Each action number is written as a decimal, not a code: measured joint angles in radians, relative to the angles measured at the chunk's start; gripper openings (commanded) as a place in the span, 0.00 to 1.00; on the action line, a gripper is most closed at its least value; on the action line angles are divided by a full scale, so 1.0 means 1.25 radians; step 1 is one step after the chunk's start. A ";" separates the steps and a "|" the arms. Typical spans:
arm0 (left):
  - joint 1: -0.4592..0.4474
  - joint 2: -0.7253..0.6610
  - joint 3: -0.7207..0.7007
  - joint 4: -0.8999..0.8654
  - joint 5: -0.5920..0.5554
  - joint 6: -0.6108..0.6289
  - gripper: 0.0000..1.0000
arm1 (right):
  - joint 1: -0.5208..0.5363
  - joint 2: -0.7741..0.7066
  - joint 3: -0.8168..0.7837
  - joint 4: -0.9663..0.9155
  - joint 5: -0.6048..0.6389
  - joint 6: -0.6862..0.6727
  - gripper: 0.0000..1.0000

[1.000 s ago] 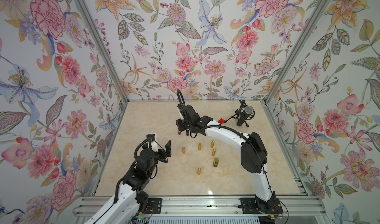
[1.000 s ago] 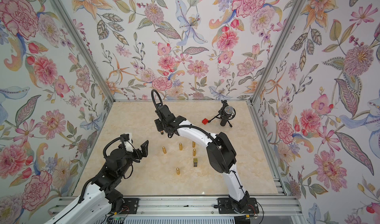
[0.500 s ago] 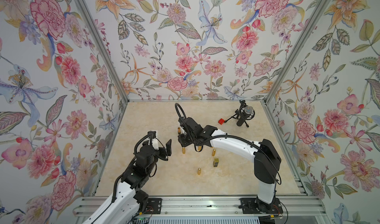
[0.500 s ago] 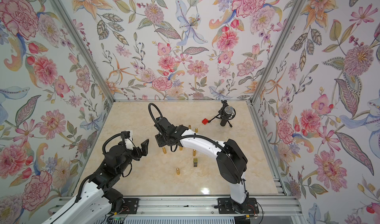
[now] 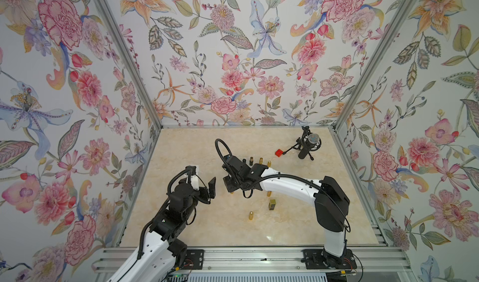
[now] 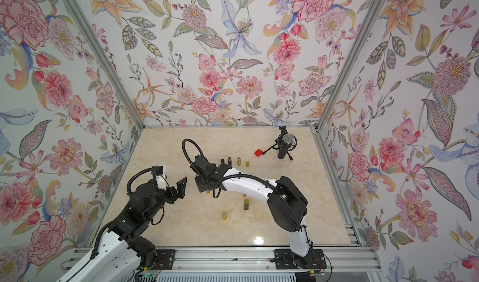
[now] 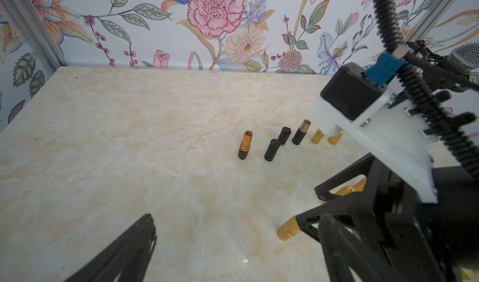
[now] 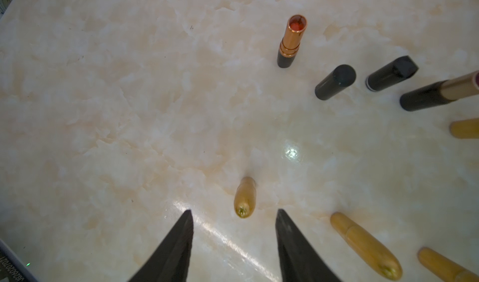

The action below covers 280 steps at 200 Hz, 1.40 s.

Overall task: Open the lipstick cap
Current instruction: Pick up the lipstick at the center of the board.

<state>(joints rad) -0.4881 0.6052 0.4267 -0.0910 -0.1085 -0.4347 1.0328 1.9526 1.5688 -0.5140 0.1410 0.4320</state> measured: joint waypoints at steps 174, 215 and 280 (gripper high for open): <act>0.000 -0.003 -0.001 -0.011 -0.001 0.000 0.99 | 0.012 0.104 0.005 -0.015 0.019 0.003 0.40; 0.000 -0.003 -0.001 -0.010 0.000 0.000 0.99 | 0.012 0.105 0.026 -0.017 0.030 0.003 0.37; 0.000 -0.003 -0.001 -0.010 0.000 0.000 0.99 | 0.012 0.105 0.026 -0.017 0.041 0.006 0.28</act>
<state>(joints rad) -0.4881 0.6018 0.4259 -0.1040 -0.1089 -0.4343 1.0477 2.0834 1.6012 -0.5354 0.1921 0.4393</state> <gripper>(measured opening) 0.989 0.299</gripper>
